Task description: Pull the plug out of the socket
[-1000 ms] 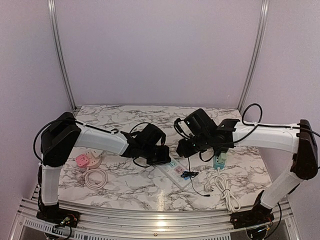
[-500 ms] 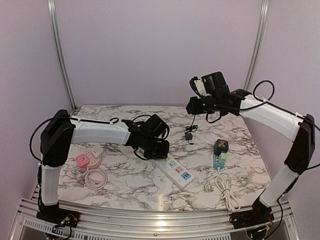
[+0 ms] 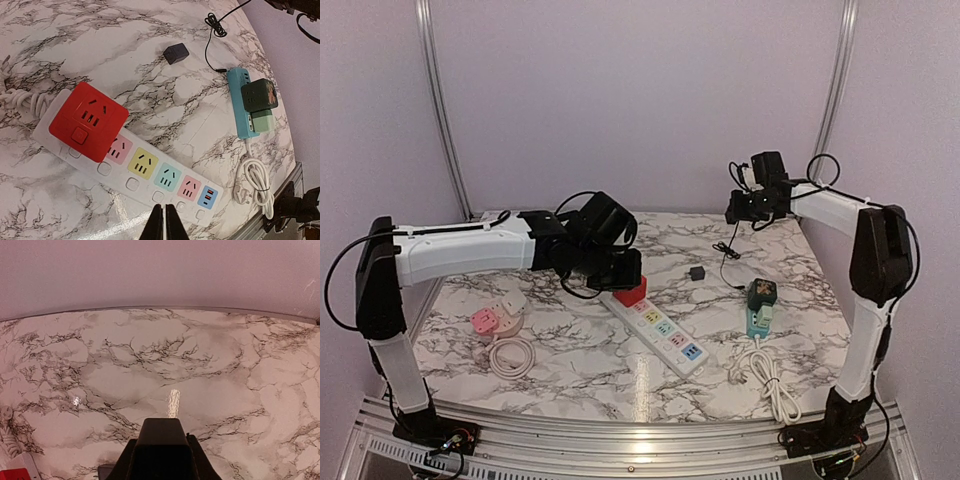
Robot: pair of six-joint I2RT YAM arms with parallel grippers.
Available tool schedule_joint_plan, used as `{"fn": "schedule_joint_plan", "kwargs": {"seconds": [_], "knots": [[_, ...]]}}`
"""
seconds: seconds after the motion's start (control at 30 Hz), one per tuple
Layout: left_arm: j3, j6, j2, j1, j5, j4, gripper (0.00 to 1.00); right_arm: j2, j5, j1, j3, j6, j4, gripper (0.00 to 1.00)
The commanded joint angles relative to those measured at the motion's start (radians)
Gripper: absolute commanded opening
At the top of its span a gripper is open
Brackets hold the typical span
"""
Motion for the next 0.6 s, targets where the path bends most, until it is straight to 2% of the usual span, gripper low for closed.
{"fn": "schedule_joint_plan", "kwargs": {"seconds": [0.0, 0.2, 0.4, 0.57], "knots": [[-0.057, 0.021, -0.069, -0.002, -0.06, -0.057, 0.07, 0.066, -0.143, -0.054, 0.075, 0.029, 0.038, 0.12], [-0.101, 0.018, -0.12, 0.0, -0.08, -0.048, 0.08, 0.177, -0.322, -0.114, 0.08, 0.083, 0.098, 0.12], [-0.117, 0.006, -0.133, 0.0, -0.084, -0.031, 0.09, 0.26, -0.404, -0.139, 0.08, 0.115, 0.138, 0.12], [-0.119, -0.003, -0.132, 0.0, -0.079, -0.013, 0.1, 0.291, -0.455, -0.167, 0.042, 0.141, 0.177, 0.18]]}}
